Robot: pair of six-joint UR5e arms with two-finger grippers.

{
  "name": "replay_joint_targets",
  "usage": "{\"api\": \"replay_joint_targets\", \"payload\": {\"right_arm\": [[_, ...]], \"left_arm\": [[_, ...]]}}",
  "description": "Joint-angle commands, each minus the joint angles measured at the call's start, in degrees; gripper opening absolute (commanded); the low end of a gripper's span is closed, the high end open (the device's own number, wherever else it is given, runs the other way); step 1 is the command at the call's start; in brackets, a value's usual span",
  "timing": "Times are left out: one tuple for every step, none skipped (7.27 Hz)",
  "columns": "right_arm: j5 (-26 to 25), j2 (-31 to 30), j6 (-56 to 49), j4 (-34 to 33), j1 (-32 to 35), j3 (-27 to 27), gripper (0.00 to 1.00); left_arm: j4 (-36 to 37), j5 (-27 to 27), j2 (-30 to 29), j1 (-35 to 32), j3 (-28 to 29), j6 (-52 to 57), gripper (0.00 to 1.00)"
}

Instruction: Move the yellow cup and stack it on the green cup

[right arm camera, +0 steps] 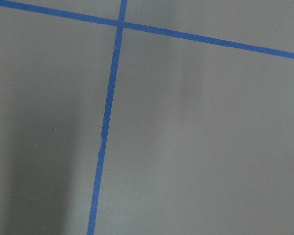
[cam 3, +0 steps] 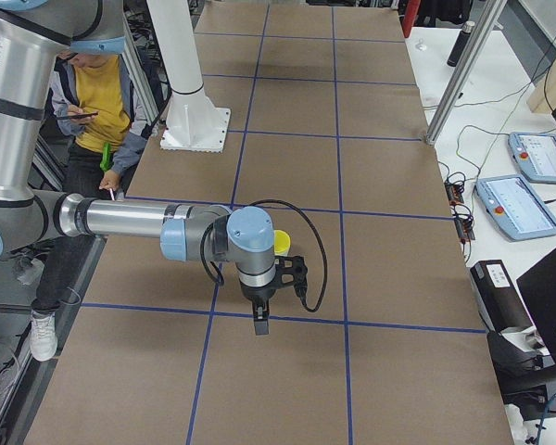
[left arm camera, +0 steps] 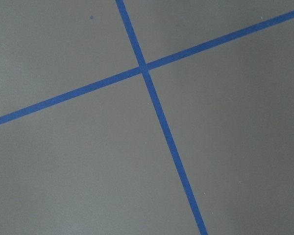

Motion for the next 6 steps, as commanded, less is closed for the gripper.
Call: {"api": "replay_joint_targets", "payload": {"right_arm": [[0.0,0.0,0.0,0.2,0.0,-1.2,1.00],[0.0,0.0,0.1,0.1,0.0,-1.2,1.00],[0.0,0.0,0.1,0.2,0.0,-1.6,1.00],[0.0,0.0,0.1,0.2,0.0,-1.7,1.00],[0.0,0.0,0.3,0.1,0.0,-1.7,1.00],[0.0,0.0,0.4,0.1,0.0,-1.9,1.00]], "left_arm": [[0.1,0.0,0.2,0.1,-0.1,0.0,1.00],[0.4,0.3,0.2,-0.1,-0.1,-0.3,1.00],[0.4,0.4,0.3,-0.2,-0.1,-0.3,1.00],[0.3,0.7,0.5,-0.3,-0.1,-0.1,1.00],[0.1,1.1,1.3,-0.3,-0.1,0.2,1.00],[0.1,1.1,1.3,-0.3,-0.1,0.2,1.00]]}}
